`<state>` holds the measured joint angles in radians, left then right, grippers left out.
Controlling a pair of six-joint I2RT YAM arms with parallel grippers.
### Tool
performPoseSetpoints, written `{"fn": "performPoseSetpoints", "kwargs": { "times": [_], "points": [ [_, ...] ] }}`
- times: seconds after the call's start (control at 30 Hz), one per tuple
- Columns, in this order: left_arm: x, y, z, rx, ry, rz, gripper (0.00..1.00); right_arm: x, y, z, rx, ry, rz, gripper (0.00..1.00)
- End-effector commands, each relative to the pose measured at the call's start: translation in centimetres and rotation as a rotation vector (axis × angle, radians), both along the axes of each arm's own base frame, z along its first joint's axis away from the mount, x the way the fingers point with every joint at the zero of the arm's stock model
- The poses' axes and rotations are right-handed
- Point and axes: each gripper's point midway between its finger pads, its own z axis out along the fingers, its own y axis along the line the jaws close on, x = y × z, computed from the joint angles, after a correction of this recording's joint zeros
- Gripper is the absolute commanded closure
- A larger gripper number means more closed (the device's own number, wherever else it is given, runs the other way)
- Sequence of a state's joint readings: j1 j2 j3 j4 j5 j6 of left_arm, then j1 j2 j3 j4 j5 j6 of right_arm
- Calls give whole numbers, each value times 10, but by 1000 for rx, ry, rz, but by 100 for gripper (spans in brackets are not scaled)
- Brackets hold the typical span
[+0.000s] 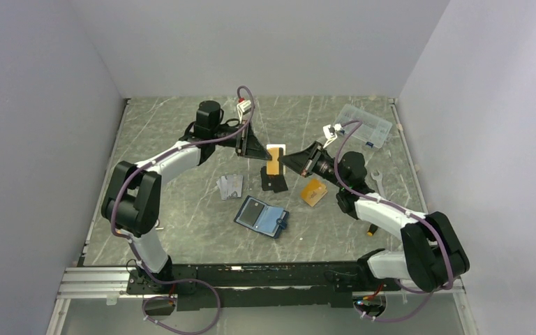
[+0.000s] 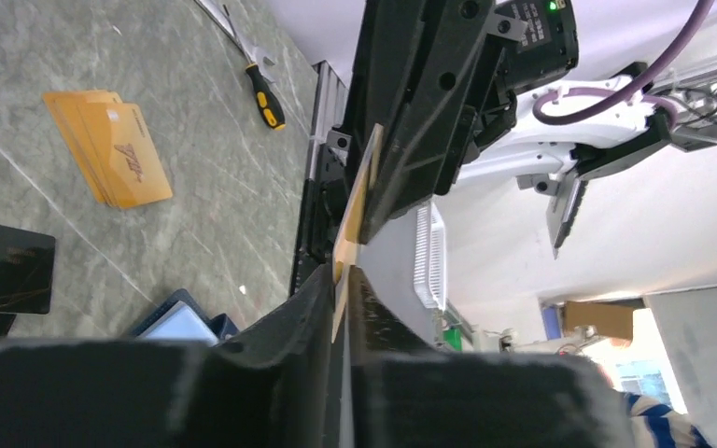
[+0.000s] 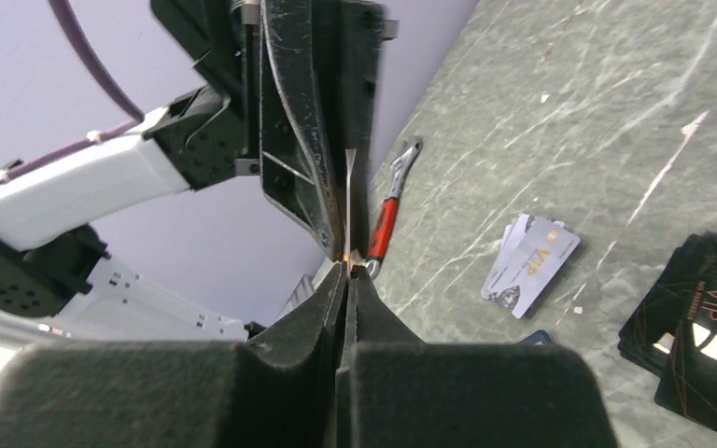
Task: Put the credit cards into the card holder
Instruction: Pick up the credit card from the center of the board.
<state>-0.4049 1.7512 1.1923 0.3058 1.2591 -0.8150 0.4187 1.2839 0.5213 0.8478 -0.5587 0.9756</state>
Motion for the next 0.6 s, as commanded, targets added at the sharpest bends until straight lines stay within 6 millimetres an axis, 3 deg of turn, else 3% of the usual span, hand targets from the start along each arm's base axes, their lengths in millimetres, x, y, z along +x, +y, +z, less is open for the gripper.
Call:
{"fn": "performPoseSetpoints", "kwargs": {
  "times": [0.0,0.13,0.23,0.37,0.57],
  "points": [
    [-10,0,11,16,-81,-34,71,-13,2,27,55,-78,61,100],
    [5,10,-33,240,-133,54,50,-23,-5,-11,-120,45,5,100],
    [6,24,-76,375,-142,103,49,-44,-4,-54,-286,162,2,100],
    [-8,39,-127,495,-91,74,50,-74,1,-108,-424,323,69,100],
    [-24,48,-167,628,-153,59,52,-110,5,-143,-502,467,247,100]
  ]
}}
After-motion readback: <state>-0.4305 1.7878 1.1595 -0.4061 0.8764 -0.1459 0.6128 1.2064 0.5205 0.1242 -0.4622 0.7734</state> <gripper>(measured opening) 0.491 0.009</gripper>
